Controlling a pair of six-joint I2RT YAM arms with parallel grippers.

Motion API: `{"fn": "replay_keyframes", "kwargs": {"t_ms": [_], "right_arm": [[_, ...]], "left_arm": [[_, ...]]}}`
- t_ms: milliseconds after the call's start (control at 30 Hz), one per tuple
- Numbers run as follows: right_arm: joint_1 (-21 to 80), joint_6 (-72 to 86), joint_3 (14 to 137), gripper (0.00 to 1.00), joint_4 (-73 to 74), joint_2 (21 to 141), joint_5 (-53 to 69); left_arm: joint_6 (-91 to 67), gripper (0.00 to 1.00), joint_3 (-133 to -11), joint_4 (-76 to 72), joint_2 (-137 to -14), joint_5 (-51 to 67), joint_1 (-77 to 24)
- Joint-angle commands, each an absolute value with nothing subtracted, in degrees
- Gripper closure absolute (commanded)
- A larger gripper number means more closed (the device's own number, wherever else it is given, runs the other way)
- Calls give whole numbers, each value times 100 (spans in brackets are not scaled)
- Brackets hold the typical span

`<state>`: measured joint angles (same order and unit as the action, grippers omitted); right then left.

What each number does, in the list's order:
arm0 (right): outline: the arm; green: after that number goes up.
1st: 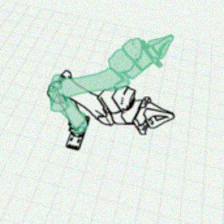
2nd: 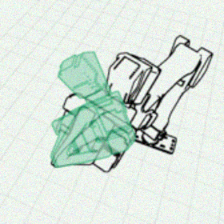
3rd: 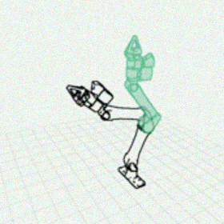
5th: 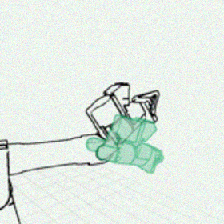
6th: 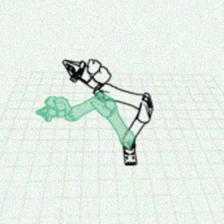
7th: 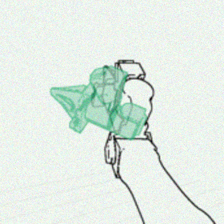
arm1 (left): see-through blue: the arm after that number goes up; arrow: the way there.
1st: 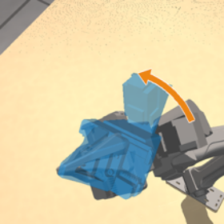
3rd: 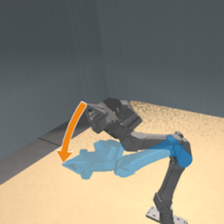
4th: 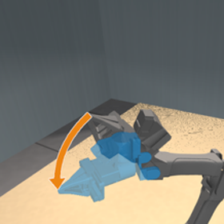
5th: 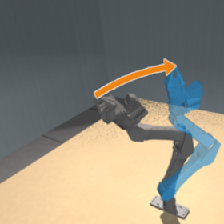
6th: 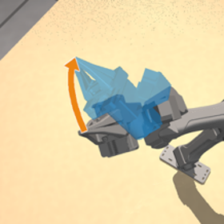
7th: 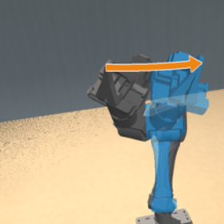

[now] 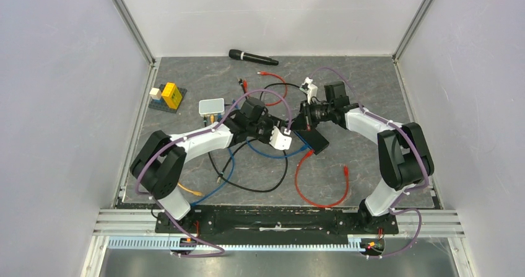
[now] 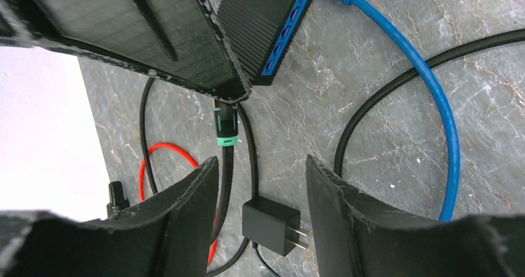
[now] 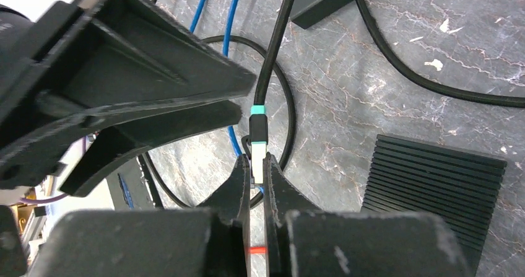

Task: Insert the plug into the switch port
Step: Pick up the connector from the center of the board.

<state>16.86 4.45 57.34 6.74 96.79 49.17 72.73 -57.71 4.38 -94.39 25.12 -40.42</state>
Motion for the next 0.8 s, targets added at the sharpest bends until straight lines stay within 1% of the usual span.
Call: {"fn": "replay_keyframes", "kwargs": {"t_ms": [0,133,300,533,600,633,667,700,767], "right_arm": [[1670,574,5703,100,548,9436,5164],[1661,620,5658,100,523,9407,5253],[1627,649,5659,99,502,9411,5265],[1548,853,5604,99,313,9422,5315],[1525,972,5573,98,166,9427,5288],[1514,1007,5563,97,124,9430,5270],[1499,1060,5554,96,68,9430,5241],[1487,1102,5555,95,46,9434,5202],[1444,1177,5563,92,44,9432,5109]], "left_arm": [[7439,42,-5897,29,-9603,2347,-4109],[7293,48,-5845,-438,-9701,2292,-4139],[7209,55,-5860,-591,-9787,2309,-4140],[7157,70,-5828,-581,-9782,2390,-4158],[7120,77,-5812,-580,-9783,2421,-4157],[7100,83,-5803,-588,-9782,2433,-4161],[7074,92,-5793,-605,-9776,2437,-4157],[7011,97,-5773,-676,-9766,2435,-4153],[6915,98,-5702,-898,-9756,2408,-4157]]}}
